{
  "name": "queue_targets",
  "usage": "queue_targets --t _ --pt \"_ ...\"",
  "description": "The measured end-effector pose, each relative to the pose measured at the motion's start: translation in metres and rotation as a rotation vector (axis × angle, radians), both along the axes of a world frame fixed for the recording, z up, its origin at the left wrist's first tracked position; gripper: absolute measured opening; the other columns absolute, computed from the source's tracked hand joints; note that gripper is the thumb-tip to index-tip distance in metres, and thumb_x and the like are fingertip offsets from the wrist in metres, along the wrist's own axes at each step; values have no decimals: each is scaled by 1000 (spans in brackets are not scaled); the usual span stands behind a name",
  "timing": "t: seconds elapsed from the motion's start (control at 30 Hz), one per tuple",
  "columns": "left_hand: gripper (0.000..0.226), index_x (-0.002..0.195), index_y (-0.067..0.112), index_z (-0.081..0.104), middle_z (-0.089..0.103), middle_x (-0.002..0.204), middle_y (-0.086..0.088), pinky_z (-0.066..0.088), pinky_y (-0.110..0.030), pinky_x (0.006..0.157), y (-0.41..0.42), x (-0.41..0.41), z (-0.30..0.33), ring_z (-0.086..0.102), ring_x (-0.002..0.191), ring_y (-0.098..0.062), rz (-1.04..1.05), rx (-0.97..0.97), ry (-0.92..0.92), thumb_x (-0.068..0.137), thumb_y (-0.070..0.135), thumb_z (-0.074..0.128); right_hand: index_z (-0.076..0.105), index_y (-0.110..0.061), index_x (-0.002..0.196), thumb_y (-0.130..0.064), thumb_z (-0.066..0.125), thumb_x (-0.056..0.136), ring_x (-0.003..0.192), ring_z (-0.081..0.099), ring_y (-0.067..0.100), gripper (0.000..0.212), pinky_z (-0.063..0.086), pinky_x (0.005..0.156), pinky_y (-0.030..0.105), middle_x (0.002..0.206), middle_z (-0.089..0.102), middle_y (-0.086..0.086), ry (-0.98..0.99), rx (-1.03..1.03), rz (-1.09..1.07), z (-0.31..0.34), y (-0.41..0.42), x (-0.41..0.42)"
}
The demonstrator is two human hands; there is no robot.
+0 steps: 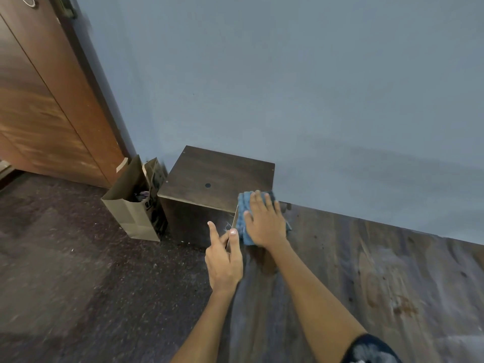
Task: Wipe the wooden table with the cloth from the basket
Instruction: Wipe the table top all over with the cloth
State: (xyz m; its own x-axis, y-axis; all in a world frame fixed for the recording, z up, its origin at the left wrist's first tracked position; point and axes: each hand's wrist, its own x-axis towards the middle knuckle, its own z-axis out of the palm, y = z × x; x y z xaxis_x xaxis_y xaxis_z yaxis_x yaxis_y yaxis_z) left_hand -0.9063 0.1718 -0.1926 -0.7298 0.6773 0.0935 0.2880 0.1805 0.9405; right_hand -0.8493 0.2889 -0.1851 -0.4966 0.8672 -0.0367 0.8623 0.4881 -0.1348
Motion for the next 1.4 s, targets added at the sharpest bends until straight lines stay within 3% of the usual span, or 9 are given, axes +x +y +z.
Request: queue_targets --t 0.17,0.23,0.47,0.57,0.67,0.97,1.1,1.23,1.4 --pt "85 143 3 26 55 50 7 49 -31 62 0 -2 -1 56 53 -6 15 1 8 82 63 26 25 -18 147 -44 14 96 143 12 15 59 3 114 35 154 25 -2 8 44 335 -4 -51 29" --pt "84 142 4 28 48 44 5 45 -24 55 -1 -1 0 52 47 -6 18 8 13 82 62 26 36 -20 142 -46 16 95 139 20 11 57 11 117 40 147 38 -4 -21 143 252 -7 -55 48" --pt "79 124 6 57 52 47 1 41 -17 52 -9 4 4 56 52 -5 24 -33 45 82 64 23 9 -15 149 -36 24 100 145 2 21 55 -4 116 39 158 9 3 24 -22 -95 2 -2 11" --pt "73 113 7 64 49 55 16 37 -16 55 -9 4 5 54 60 11 43 -19 58 83 61 25 13 -16 149 -35 24 100 145 6 21 54 -2 116 38 157 15 3 35 -17 110 1 -17 5" --pt "71 105 10 66 57 59 12 46 -29 57 -8 4 3 58 60 -1 11 0 72 85 64 24 29 -18 145 -39 18 95 142 20 17 55 -1 115 38 152 31 -1 34 40 354 -3 -42 32" --pt "90 131 6 49 67 72 -11 40 -21 48 -23 10 -3 53 47 -6 60 -24 5 78 74 21 16 -18 148 -35 27 100 144 10 20 52 0 116 40 156 19 1 53 10 -61 1 14 3" --pt "89 131 1 47 54 53 9 38 -13 47 -26 9 3 49 46 -2 42 31 14 79 69 25 18 -16 148 -37 19 98 144 14 21 55 9 118 40 155 22 3 43 36 236 -3 -18 -1" --pt "91 124 -6 52 70 74 -11 37 3 60 -26 10 7 57 69 10 45 117 4 80 70 30 36 -20 142 -39 25 94 137 33 16 52 22 115 42 146 41 -3 42 62 448 -14 -62 52" --pt "101 124 -3 55 56 67 24 43 -10 51 -31 11 3 58 61 11 51 106 -55 75 80 25 20 -20 148 -36 17 97 144 15 16 53 2 116 39 155 23 -2 4 50 54 -5 -13 51"
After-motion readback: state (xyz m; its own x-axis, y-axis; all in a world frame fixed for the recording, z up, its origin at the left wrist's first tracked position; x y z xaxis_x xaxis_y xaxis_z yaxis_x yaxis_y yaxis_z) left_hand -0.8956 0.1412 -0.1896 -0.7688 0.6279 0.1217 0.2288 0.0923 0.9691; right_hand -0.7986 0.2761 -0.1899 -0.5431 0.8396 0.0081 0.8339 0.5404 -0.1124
